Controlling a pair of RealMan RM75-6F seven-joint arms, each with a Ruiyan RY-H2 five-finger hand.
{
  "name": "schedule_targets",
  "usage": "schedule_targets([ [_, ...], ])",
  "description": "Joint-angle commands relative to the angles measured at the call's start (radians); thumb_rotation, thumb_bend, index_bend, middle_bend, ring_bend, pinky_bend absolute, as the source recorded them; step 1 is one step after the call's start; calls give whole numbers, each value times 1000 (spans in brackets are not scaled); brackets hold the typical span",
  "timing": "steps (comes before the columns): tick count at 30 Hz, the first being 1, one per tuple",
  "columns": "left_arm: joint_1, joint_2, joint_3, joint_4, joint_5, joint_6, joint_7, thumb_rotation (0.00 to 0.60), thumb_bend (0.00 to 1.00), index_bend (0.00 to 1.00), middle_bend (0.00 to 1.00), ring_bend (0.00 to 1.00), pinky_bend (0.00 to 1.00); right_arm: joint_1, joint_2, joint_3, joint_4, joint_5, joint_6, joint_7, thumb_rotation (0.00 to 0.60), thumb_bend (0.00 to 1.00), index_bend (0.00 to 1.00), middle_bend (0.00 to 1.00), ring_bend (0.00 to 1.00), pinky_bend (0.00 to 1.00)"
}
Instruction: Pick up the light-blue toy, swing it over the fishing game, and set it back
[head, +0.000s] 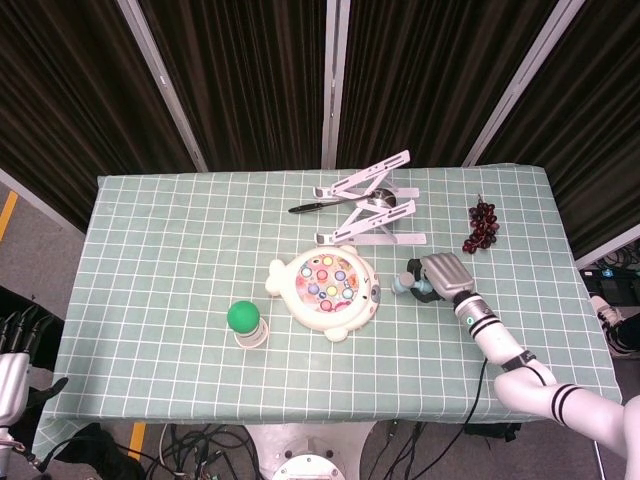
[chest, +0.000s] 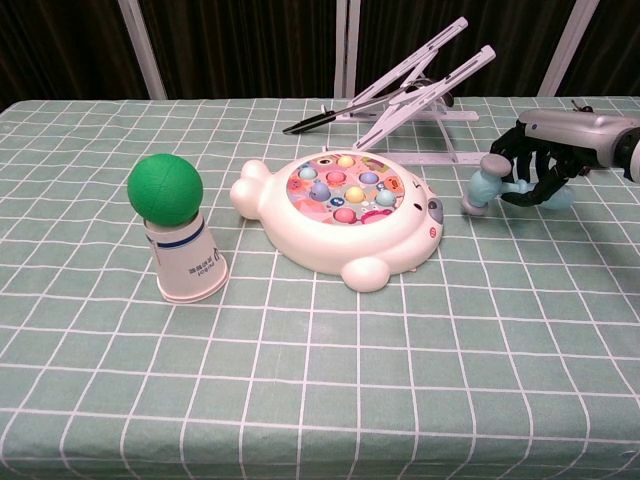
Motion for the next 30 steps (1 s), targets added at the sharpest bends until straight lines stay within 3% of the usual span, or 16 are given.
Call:
schedule_targets([
  [1,2,1,1,-2,2,3,1,600,0,136,41,0,0,-5,75,-7,-77,-42,22,7,600,476,725,642,509,639],
  [6,2,2,2,-8,8,6,7,600,0,135,41,0,0,10,188,2,-214,-41,-6,-4,600,508,763,670,539,675],
  [12,2,3,3,-11,11,8,11,600,0,136,41,0,0,88,241,40,-307,-22,-113,28,600,525,778,681,549,684],
  [20,3,3,3,-14,11,7,10,600,0,136,41,0,0,211,212,70,-330,75,-198,-96,600,530,789,689,557,691],
  [30,5,-1,4,-5,8,5,-1,600,0,136,41,0,0,313,122,11,-299,294,-178,-322,600,530,791,691,558,693],
])
